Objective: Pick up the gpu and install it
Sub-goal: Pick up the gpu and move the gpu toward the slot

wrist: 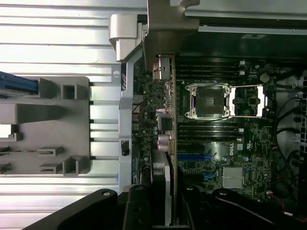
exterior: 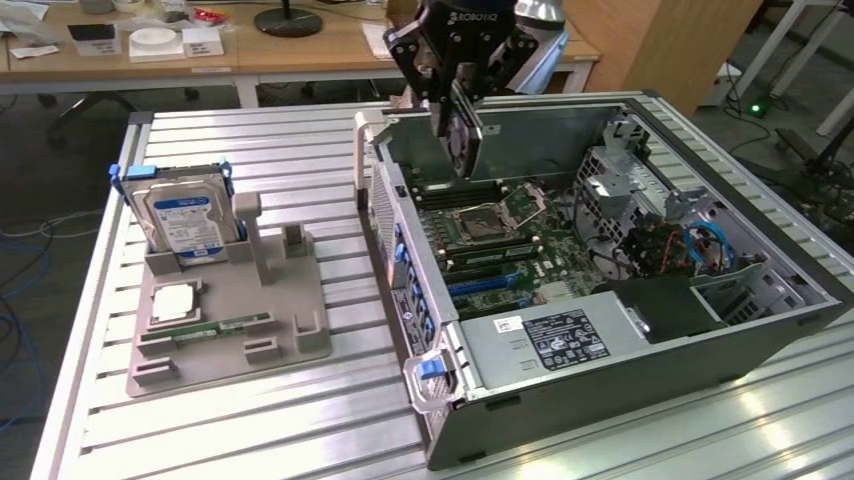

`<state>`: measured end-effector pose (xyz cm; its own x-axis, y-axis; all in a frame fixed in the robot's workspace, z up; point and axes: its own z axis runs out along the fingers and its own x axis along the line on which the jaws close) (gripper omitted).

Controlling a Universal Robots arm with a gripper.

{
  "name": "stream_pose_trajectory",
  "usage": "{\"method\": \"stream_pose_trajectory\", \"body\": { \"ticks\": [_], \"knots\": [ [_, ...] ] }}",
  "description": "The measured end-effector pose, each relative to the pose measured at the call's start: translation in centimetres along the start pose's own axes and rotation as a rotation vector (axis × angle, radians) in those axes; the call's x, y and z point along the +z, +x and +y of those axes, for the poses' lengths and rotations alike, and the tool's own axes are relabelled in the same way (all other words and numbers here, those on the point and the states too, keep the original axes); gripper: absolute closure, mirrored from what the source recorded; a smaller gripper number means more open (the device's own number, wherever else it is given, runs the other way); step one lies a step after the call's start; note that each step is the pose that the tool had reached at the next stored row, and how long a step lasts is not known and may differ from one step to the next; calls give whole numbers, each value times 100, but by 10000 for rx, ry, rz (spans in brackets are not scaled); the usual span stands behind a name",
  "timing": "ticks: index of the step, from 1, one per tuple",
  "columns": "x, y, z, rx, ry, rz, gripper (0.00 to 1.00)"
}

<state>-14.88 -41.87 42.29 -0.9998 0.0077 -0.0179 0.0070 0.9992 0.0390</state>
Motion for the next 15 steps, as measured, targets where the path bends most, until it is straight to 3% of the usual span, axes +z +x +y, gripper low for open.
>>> {"method": "stream_pose_trajectory", "body": {
  "ticks": [15],
  "knots": [
    [7, -391, 3, 1, 0, 0, 72]
  ]
}}
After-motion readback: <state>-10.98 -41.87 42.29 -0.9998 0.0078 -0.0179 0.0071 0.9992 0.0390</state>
